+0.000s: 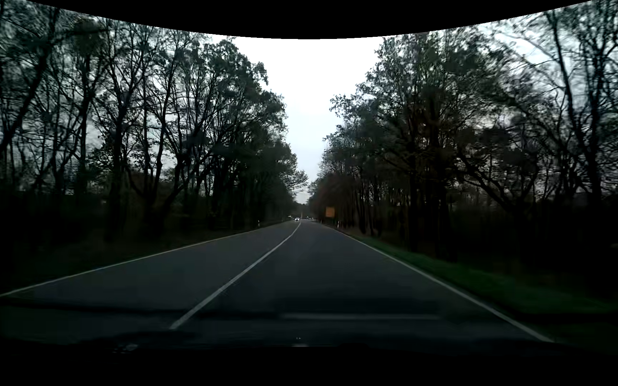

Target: Follow the waypoints while adhering to traffic rules and regulations

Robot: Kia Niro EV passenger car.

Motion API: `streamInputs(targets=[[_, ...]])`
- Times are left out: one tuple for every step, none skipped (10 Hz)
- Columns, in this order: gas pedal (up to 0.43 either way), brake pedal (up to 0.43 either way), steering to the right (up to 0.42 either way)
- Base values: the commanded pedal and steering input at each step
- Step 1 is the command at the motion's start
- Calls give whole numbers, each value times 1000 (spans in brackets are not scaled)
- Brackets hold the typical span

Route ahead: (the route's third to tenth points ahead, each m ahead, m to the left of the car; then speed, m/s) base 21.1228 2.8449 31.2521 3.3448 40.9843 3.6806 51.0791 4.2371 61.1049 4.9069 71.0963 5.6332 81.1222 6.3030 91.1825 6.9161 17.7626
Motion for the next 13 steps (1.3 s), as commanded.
streamInputs(targets=[[189,0,-11],[189,0,-10],[189,0,-11],[189,0,-11],[189,0,-11],[189,0,-11],[189,0,-10],[189,0,-10],[189,0,-9],[197,0,-8],[197,0,-6],[197,0,-4],[197,0,-2]])
